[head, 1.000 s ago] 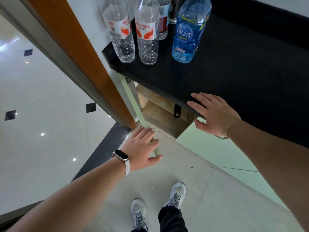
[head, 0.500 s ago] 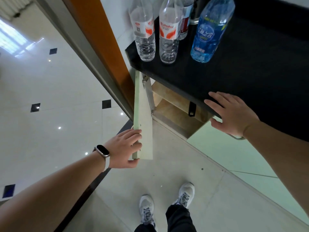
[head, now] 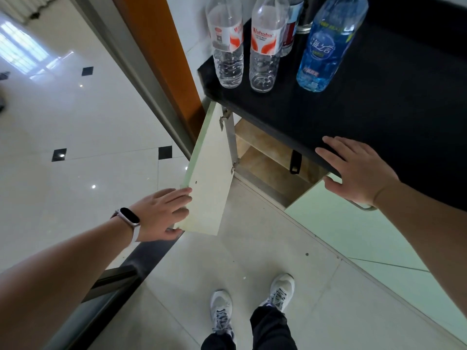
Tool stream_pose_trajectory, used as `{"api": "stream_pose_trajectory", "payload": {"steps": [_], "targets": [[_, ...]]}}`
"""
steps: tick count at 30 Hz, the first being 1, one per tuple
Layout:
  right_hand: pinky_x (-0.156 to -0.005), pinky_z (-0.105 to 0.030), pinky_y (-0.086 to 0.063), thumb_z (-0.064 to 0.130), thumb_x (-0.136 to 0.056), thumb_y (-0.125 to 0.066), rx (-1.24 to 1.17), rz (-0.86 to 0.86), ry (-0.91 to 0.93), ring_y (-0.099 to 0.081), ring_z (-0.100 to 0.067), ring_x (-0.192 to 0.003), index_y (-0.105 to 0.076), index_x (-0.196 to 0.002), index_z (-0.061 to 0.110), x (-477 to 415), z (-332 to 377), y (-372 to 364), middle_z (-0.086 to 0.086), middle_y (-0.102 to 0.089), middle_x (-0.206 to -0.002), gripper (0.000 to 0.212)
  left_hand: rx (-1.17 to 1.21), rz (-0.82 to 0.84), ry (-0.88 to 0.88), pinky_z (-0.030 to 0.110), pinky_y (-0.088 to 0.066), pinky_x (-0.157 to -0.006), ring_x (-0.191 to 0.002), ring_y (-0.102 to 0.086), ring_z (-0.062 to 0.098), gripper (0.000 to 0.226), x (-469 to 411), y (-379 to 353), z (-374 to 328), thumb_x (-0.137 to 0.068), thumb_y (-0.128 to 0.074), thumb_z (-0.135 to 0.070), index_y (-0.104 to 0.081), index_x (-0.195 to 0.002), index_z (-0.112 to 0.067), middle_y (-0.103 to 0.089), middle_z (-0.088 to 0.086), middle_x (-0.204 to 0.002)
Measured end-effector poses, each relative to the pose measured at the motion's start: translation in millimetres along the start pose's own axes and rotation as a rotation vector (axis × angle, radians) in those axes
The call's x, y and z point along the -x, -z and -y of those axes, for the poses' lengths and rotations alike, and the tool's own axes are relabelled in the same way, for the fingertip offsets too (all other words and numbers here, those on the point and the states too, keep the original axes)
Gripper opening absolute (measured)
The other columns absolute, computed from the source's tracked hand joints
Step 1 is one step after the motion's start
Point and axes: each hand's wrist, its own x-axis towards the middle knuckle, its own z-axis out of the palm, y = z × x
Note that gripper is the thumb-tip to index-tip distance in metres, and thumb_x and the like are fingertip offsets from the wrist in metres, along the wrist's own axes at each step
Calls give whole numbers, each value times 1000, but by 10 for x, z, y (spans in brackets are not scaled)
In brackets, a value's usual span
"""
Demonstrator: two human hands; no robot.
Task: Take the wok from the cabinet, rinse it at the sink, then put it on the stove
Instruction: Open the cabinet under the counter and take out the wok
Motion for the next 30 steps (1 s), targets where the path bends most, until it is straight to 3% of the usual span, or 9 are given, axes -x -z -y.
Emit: {"api": "stream_pose_trajectory", "payload": {"steps": [8, 20, 23, 25, 27, 28, 30], "targets": [[-113, -48, -34, 53, -90, -35, 7, -14, 6, -32, -29, -143, -32, -151, 22, 6, 11, 6, -7, -31, -160, 68, -35, 35, 47, 43, -36, -105, -136, -44, 24, 30, 165, -23, 164, -71, -66, -38, -70, -86, -13, -64, 11, -122], [-112, -49, -35, 51, -89, -39, -11, -13, 4, -32, -29, -142, -33, -149, 21, 9, 31, 17, -8, -33, -159, 68, -151, 126, 181, 50, -44, -99, -132, -47, 36, 22, 280, -42, 314, -71, -64, -23, -71, -86, -9, -60, 17, -129], [-112, -48, -34, 51, -89, -38, -17, -6, -2, -31, -28, -142, -34, -150, 20, 11, 26, 41, -8, -32, -159, 68, -158, 126, 210, 52, -37, -104, -131, -48, 36, 27, 247, -49, 307, -69, -69, -28, -71, -89, -10, -60, 17, -131], [-112, -49, -34, 51, -89, -38, -21, 7, -2, -31, -29, -142, -34, -150, 21, 8, 45, 57, -8, -32, -159, 68, -173, 117, 229, 49, -18, -117, -130, -49, 37, 30, 214, -62, 283, -67, -72, -30, -72, -90, -10, -60, 17, -130], [-112, -49, -33, 52, -89, -37, -25, 30, -8, -31, -29, -143, -34, -150, 21, 9, 31, 74, -8, -32, -159, 69, -171, 98, 244, 43, 5, -119, -129, -49, 39, 32, 96, -62, 225, -68, -72, -31, -71, -91, -9, -60, 17, -129], [-113, -49, -33, 52, -89, -37, -23, 33, -3, -31, -29, -143, -34, -150, 21, 1, 55, 81, -8, -31, -160, 69, -163, 94, 252, 43, 5, -119, -128, -49, 40, 32, 57, -52, 184, -68, -72, -31, -71, -91, -9, -60, 18, -129], [-114, -48, -32, 53, -90, -37, -9, 44, -9, -30, -29, -144, -33, -151, 21, 11, 49, 90, -8, -30, -160, 69, -128, 98, 247, 48, -13, -117, -124, -53, 40, 35, -121, -35, 98, -65, -76, -31, -72, -92, -8, -62, 18, -127]]}}
